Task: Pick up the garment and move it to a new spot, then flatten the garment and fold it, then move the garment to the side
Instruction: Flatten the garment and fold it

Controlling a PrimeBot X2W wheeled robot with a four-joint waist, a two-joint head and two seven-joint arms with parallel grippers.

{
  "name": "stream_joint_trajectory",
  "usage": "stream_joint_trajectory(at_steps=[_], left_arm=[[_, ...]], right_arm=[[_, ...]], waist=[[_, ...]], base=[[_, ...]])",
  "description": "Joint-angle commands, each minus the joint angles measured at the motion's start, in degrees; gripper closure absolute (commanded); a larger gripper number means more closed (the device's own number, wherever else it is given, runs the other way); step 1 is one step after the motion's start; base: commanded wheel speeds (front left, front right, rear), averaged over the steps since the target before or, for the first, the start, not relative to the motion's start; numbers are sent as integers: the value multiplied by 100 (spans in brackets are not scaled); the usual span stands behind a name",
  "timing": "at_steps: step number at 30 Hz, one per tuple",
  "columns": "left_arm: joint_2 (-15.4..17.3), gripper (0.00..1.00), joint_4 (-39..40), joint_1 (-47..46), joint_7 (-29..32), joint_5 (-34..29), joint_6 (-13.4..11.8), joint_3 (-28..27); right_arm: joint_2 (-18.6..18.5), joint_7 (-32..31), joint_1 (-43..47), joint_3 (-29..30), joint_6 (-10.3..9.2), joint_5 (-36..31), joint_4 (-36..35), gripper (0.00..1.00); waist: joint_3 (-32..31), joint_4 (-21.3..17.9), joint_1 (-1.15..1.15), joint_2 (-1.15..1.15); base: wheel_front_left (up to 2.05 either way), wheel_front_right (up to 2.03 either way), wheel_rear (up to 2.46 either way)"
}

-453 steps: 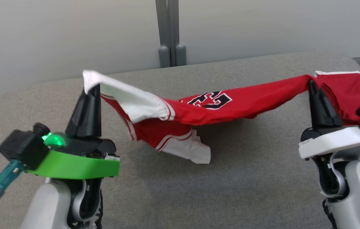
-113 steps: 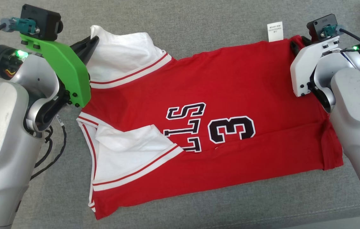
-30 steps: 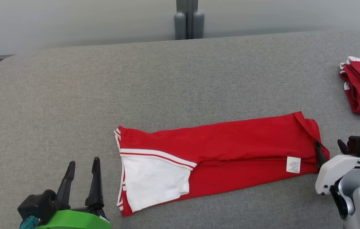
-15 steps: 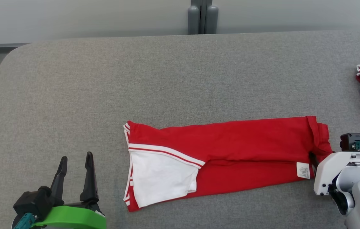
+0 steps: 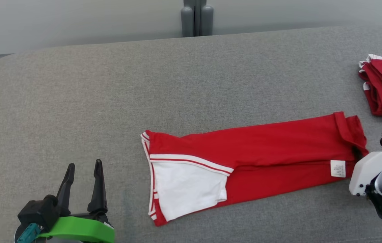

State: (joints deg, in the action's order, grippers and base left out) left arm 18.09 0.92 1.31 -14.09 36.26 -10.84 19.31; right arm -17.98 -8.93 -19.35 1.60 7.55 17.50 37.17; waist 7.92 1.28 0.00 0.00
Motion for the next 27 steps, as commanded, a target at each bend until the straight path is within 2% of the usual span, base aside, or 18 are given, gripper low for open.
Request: stream_joint_trajectory(at_steps=[1,7,14,23,27], left_arm=[[13,0,-1,-128,8,-29,-13,1],[2,0,-30,-148,2,-35,-10,29],[-1,0,-75,-204,13,-44,17,77],[-102,0,-217,-280,5,-33,93,224],[-128,0,-234,-286,-4,-32,99,244]], right_arm=[[-88,75,55,83,-14,24,-45,100],[-186,213,236,224,-14,70,-491,100],[33,183,390,-103,-13,173,-1405,100],[400,-55,688,-747,-12,507,-2760,100],[679,-106,786,-1033,-10,623,-3113,100]], waist=[[11,-118,0,0],[21,-330,0,0],[-15,-400,0,0],[-152,-72,0,0],[-192,104,0,0]], base=[[0,0,0],[0,0,0],[0,0,0],[0,0,0],[0,0,0]])
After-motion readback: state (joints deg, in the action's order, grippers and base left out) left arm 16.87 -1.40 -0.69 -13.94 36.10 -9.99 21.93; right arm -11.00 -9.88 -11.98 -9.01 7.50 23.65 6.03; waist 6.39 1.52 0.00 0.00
